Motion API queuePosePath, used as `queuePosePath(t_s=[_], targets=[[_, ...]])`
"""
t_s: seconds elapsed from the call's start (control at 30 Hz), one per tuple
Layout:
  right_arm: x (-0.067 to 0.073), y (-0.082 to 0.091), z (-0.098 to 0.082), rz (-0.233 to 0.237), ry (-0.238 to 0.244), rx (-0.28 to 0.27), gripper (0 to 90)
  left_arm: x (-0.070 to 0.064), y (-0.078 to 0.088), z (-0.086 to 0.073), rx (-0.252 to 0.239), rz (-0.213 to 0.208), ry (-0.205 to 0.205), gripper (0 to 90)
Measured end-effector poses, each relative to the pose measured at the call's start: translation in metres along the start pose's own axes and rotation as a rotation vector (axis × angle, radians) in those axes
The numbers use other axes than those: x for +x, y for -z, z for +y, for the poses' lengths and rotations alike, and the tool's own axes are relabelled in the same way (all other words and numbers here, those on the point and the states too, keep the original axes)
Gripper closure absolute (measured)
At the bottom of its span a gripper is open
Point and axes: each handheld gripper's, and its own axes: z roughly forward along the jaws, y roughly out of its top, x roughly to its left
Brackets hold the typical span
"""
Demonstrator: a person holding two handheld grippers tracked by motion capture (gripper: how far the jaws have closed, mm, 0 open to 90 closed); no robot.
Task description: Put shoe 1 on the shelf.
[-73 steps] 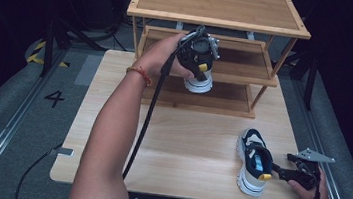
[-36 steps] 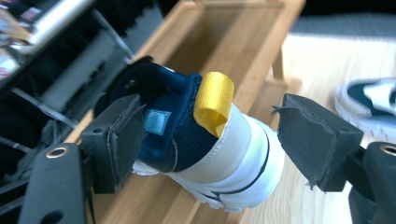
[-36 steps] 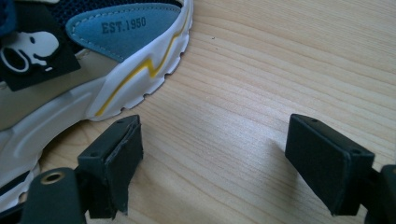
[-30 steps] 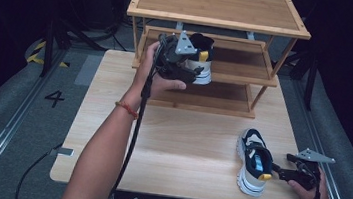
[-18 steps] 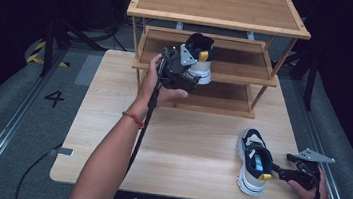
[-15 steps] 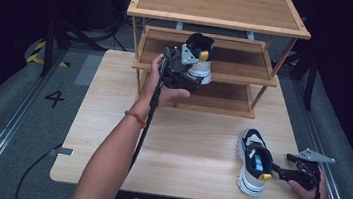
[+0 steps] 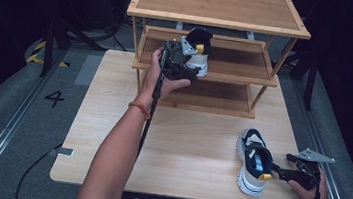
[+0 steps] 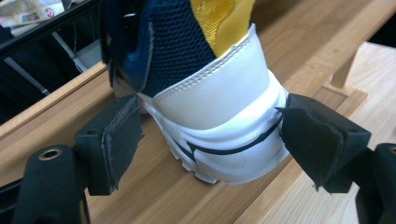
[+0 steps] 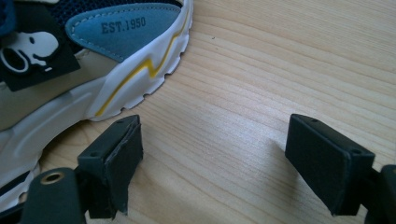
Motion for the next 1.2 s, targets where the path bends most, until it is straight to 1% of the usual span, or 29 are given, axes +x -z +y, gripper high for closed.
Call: queuePosePath(t_s=[0.03, 0.07, 0.13, 0.17, 0.23, 0.27, 0.3, 0.33, 0.43, 0.53, 0.6, 0.67, 0.7, 0.73, 0.77, 0.8, 0.83, 0.87, 0.9, 0.93, 1.0, 1.07, 1.13, 1.2], targets=[[0.0, 0.0, 0.0, 0.0, 0.001, 0.0, 19.4, 0.001, -0.001, -0.001, 0.002, 0.007, 0.0, 19.5], [0.0, 0.0, 0.0, 0.0, 0.0, 0.0, 19.4, 0.002, -0.001, -0.001, 0.004, 0.028, -0.005, 18.5], [0.0, 0.0, 0.0, 0.0, 0.0, 0.0, 19.4, 0.005, -0.004, -0.002, 0.006, 0.046, 0.002, 18.3], [0.001, 0.0, 0.0, -0.001, -0.001, 0.0, 19.4, 0.007, -0.005, -0.002, 0.017, 0.05, 0.0, 18.5], [0.001, 0.0, 0.0, -0.002, 0.0, -0.001, 19.4, 0.007, -0.006, -0.002, 0.019, 0.049, 0.002, 17.9], [0.001, 0.0, 0.0, -0.003, -0.001, -0.001, 19.4, 0.009, -0.007, -0.002, 0.023, 0.042, 0.003, 17.9], [0.001, 0.0, 0.0, -0.003, 0.0, -0.001, 19.4, 0.01, -0.008, -0.001, 0.027, 0.037, 0.01, 15.9], [0.001, 0.0, 0.0, -0.003, 0.0, -0.001, 19.4, 0.011, -0.009, -0.001, 0.028, 0.033, 0.001, 15.6], [0.001, 0.0, 0.0, -0.004, 0.002, -0.002, 19.4, 0.011, -0.012, 0.0, 0.021, 0.031, 0.008, 15.7], [0.001, 0.0, 0.0, -0.003, 0.0, -0.001, 19.4, 0.012, -0.014, 0.0, 0.01, 0.017, 0.018, 15.8], [0.0, 0.0, 0.0, 0.0, 0.001, 0.001, 19.3, 0.012, -0.013, 0.0, 0.015, 0.015, 0.012, 16.3], [0.0, 0.0, 0.0, 0.0, 0.001, 0.001, 19.3, 0.01, -0.011, -0.001, 0.013, 0.011, 0.012, 19.5], [0.0, 0.0, 0.0, 0.0, 0.001, 0.0, 19.3, 0.009, -0.007, -0.001, 0.017, -0.001, -0.002, 19.5], [0.0, 0.0, 0.0, 0.001, -0.001, 0.002, 19.2, 0.007, -0.005, -0.003, 0.004, -0.001, 0.004, 19.7], [0.0, 0.0, 0.0, 0.003, -0.007, 0.001, 19.1, 0.005, -0.001, -0.004, 0.008, -0.013, -0.018, 19.7], [-0.001, 0.0, 0.0, 0.003, -0.004, 0.004, 18.9, 0.002, 0.005, -0.006, 0.003, -0.015, -0.034, 19.8], [-0.001, 0.0, 0.0, 0.002, -0.004, 0.004, 18.9, 0.001, 0.01, -0.008, 0.01, -0.014, -0.055, 19.8], [-0.001, 0.0, 0.0, 0.002, -0.002, 0.004, 19.0, -0.001, 0.014, -0.009, 0.005, -0.024, -0.069, 19.8], [0.0, 0.0, 0.001, 0.003, 0.003, 0.001, 19.8, -0.004, 0.018, -0.011, -0.001, -0.029, -0.073, 19.8], [0.0, 0.0, 0.0, 0.006, 0.006, -0.001, 21.3, -0.007, 0.023, -0.014, 0.0, -0.027, -0.09, 19.8], [-0.001, 0.001, 0.001, 0.017, 0.018, 0.002, 23.0, -0.014, 0.031, -0.02, 0.015, -0.03, -0.138, 19.8], [-0.001, 0.002, 0.001, 0.02, 0.018, 0.008, 25.0, -0.02, 0.038, -0.028, 0.03, -0.034, -0.16, 19.8], [-0.001, 0.005, 0.001, 0.019, 0.033, 0.014, 26.6, -0.024, 0.045, -0.038, 0.044, -0.045, -0.187, 19.9], [0.002, 0.01, 0.003, 0.017, 0.072, 0.033, 27.7, -0.028, 0.051, -0.05, 0.058, -0.065, -0.194, 19.9]])
